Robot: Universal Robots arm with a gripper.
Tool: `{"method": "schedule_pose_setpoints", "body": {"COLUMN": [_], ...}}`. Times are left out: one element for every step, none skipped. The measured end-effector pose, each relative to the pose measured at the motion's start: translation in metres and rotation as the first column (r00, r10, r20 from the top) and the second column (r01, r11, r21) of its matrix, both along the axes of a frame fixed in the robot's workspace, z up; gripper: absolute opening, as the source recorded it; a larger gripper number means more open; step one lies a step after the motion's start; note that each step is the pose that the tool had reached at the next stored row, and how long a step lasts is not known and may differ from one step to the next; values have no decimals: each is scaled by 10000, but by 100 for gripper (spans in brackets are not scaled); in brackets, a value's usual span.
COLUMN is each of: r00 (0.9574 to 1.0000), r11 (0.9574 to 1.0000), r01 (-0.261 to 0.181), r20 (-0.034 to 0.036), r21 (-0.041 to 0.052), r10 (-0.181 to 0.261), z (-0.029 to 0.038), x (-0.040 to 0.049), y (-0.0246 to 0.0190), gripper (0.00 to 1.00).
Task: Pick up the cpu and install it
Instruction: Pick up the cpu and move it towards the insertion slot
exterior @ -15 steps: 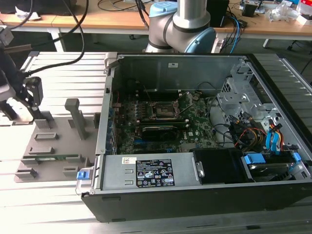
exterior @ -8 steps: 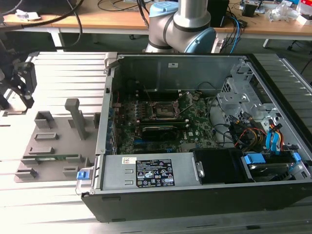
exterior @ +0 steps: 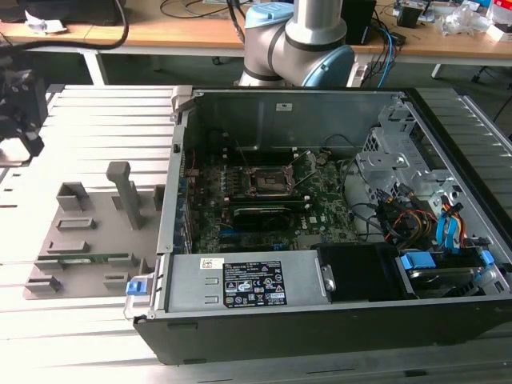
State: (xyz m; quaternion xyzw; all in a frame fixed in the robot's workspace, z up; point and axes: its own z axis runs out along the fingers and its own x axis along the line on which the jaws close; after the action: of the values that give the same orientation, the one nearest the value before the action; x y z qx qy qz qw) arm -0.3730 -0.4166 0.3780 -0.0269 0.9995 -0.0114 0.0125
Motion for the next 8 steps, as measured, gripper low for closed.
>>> {"method": "schedule_pose_setpoints", "body": {"r00": [10000,10000,10000,10000,10000,10000,10000,10000], "r11": [10000,10000,10000,10000,10000,10000,10000,10000], "r01": [1,0,2,1,0,-1,0,1], "r20": [1,0,1,-2,0,0,0,-1], "r21": [1,0,1,0,1,1,1,1], "r10": [-1,0,-2,-1,0,1,0,-1], "z": [22,41,56,69,74,78,98,139], "x": [0,0,-1,0,0,0,0,0], "y": [2,5,16,61,93,112,157,212], "gripper": [55,55,55,55,55,55,55,55]}}
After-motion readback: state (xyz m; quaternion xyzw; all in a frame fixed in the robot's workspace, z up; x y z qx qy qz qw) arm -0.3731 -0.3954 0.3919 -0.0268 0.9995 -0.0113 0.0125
